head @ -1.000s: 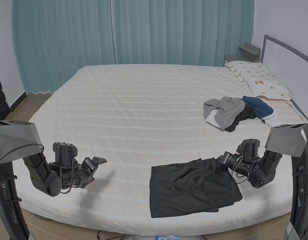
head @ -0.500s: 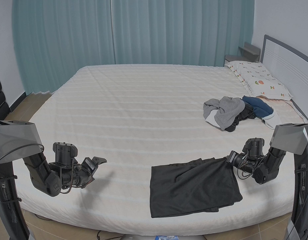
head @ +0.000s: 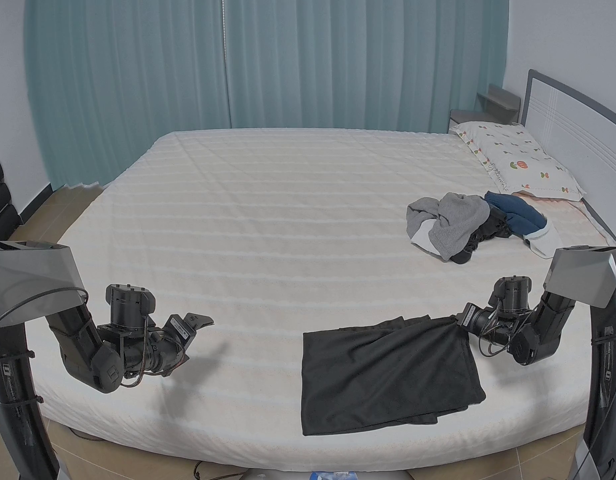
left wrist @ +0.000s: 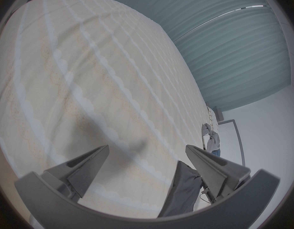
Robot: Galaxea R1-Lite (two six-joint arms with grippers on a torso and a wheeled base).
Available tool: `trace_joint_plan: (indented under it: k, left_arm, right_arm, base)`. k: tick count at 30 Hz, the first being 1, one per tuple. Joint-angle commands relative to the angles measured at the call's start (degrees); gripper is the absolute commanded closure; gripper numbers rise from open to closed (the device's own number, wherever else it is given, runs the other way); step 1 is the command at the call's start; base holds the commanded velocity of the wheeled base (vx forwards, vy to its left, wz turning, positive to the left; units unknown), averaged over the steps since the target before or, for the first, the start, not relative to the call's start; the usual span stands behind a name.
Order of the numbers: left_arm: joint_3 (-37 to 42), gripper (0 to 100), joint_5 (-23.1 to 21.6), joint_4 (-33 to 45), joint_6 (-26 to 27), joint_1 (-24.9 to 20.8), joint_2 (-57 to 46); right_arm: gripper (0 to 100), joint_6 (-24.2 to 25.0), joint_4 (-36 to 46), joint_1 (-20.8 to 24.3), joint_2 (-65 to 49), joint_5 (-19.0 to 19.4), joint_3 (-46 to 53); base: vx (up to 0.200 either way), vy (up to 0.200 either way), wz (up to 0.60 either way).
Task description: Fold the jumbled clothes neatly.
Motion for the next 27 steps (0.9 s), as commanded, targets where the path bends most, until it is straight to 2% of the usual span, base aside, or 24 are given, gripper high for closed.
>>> trace_joint_plan:
  k: [1, 6, 8, 15, 16, 18, 22, 27]
  left_arm:
    - [-0.07, 0, -0.02, 0.04, -0.02, -0.02, 0.09]
    - [-0.16, 0, -0.02, 0.04, -0.02, -0.02, 0.09]
    - [-0.16, 0, -0.02, 0.04, -0.02, -0.02, 0.09]
    - [-0.24, 0, 0.07, 0.04, -0.02, -0.02, 0.0]
    - [-0.24, 0, 0.07, 0.04, -0.02, -0.02, 0.0]
    - [-0.16, 0, 0.07, 0.04, -0.02, -0.02, 0.09]
    - [-0.16, 0, 0.07, 0.04, -0.02, -0.02, 0.09]
    - [-0.16, 0, 0.07, 0.04, -0.02, -0.02, 0.09]
  right_arm:
    - [0, 0.03, -0.62, 0.21, -1.08, 0.08, 0.15]
    - [0, 0.03, 0.97, 0.74, -6.09, 0.43, 1.03]
    - [0, 0.3, 2.28, 0.3, -9.96, 2.1, 5.07]
    - [0, -1.02, -0.97, -3.39, -15.41, 14.67, 23.27]
    - [0, -2.6, -2.29, -4.44, -15.5, 17.31, 25.99]
    - [0, -5.68, -4.4, -5.85, -14.88, 20.12, 28.81]
    - [0, -10.6, -5.8, -7.43, -13.3, 21.26, 30.74]
    - [0, -11.39, -5.98, -7.61, -12.07, 22.05, 31.18]
  base:
    - [0.0, 0.0, 0.0]
    - [0.0, 0.0, 0.0]
    - [0.0, 0.0, 0.0]
    - [-0.029, 0.0, 0.0]
    - [-0.2, 0.0, 0.0]
    - [-0.2, 0.0, 0.0]
    - [-0.2, 0.0, 0.0]
    - [-0.04, 0.0, 0.0]
